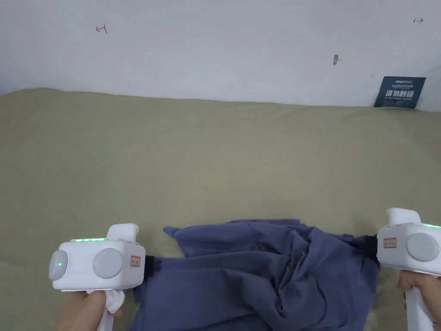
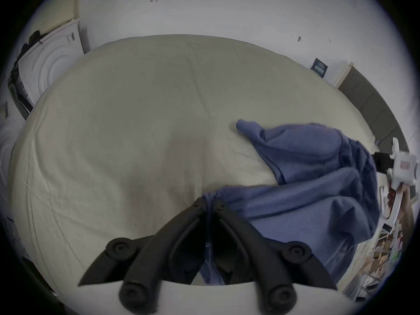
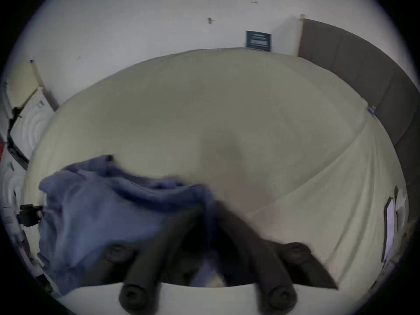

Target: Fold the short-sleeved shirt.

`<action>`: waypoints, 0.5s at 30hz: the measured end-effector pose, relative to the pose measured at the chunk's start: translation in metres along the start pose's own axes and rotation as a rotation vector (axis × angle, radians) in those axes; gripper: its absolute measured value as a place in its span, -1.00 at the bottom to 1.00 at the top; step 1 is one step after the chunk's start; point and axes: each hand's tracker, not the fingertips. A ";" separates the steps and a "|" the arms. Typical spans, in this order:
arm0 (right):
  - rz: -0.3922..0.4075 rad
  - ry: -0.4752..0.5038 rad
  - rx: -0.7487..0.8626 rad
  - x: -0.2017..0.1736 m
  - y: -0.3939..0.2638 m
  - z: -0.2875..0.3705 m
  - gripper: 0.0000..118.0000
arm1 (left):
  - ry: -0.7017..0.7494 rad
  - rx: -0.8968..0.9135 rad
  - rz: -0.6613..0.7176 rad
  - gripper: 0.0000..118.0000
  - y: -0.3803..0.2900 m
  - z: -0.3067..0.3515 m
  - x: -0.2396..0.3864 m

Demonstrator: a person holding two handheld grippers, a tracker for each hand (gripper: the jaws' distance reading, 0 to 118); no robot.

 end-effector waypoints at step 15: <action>0.072 -0.012 0.312 0.018 0.036 0.195 -0.93 | 0.143 0.324 -0.036 -0.94 0.044 0.218 -0.028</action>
